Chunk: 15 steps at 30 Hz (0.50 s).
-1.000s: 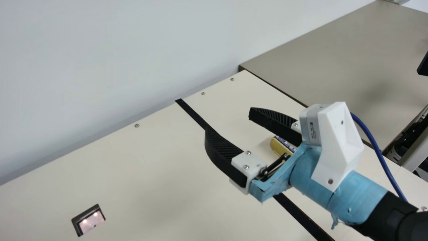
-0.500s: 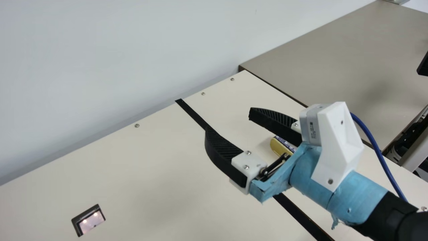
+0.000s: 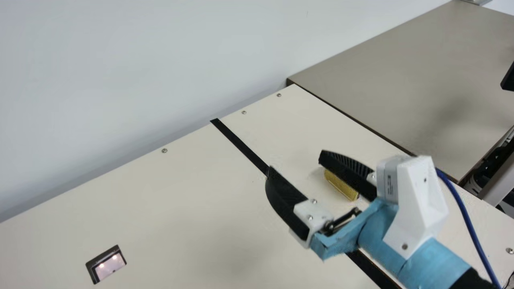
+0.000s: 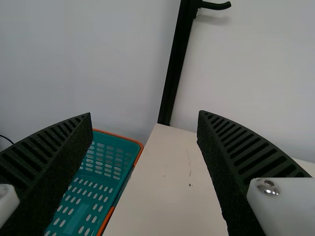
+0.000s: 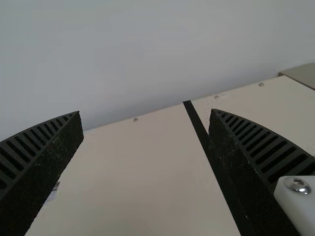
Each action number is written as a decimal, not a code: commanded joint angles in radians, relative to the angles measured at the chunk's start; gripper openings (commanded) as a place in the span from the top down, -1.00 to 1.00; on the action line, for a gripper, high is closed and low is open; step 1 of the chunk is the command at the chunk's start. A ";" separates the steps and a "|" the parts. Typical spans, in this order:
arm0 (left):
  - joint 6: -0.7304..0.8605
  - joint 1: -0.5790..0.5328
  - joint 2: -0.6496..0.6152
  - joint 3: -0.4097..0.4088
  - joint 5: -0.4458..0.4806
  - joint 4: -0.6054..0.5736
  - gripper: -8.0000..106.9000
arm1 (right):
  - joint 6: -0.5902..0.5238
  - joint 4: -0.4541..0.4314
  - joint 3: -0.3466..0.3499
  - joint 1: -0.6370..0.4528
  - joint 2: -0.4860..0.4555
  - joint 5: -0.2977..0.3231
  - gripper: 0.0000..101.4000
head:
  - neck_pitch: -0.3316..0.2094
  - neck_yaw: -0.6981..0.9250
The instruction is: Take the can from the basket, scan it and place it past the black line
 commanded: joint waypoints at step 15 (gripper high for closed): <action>0.000 0.000 0.000 0.000 0.000 0.000 -0.71 | 0.026 -0.030 0.022 -0.008 -0.036 0.021 -1.00 | -0.037 -0.021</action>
